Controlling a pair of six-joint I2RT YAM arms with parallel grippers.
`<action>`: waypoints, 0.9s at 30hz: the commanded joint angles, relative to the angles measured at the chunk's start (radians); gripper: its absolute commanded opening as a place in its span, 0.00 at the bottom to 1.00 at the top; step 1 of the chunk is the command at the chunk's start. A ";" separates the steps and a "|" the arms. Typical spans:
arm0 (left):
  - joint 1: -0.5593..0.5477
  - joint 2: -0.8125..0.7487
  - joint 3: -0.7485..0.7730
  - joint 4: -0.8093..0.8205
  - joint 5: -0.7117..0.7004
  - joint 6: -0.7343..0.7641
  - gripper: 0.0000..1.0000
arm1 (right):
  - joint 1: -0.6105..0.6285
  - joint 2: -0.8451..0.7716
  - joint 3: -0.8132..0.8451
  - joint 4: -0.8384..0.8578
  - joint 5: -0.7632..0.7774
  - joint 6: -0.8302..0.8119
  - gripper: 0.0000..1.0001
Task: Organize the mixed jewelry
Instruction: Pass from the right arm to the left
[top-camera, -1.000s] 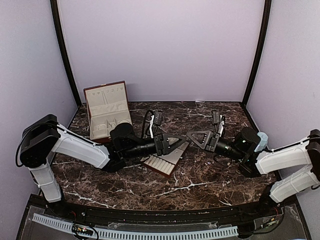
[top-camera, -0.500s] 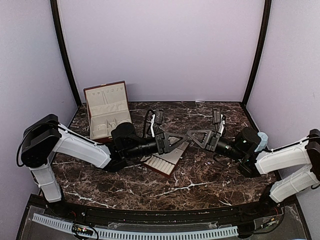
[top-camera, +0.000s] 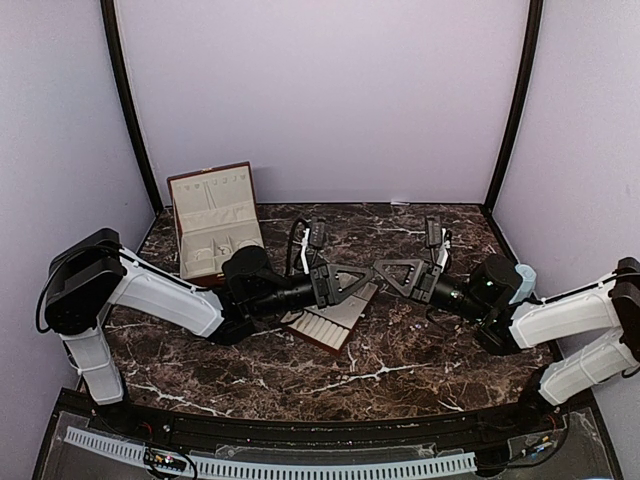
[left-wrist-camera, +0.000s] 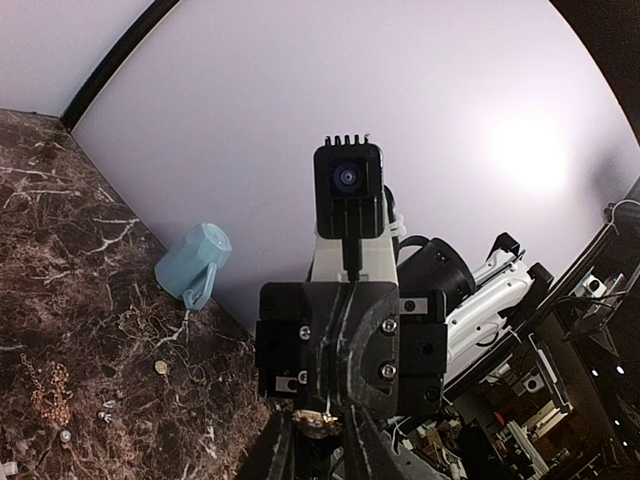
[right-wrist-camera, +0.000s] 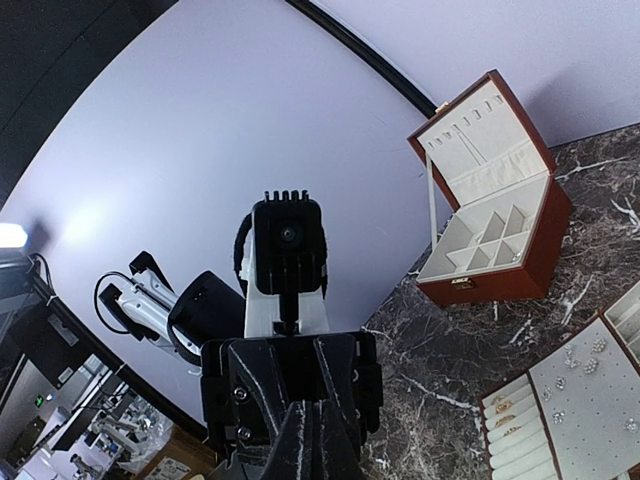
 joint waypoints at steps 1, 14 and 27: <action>-0.005 0.003 0.031 0.049 0.000 0.002 0.22 | 0.013 0.009 0.009 0.051 -0.005 0.007 0.00; -0.004 0.004 0.030 0.062 0.004 0.004 0.26 | 0.012 0.005 -0.005 0.055 -0.007 0.012 0.00; -0.006 0.003 0.026 0.079 0.005 -0.001 0.16 | 0.012 0.015 -0.014 0.073 0.003 0.023 0.00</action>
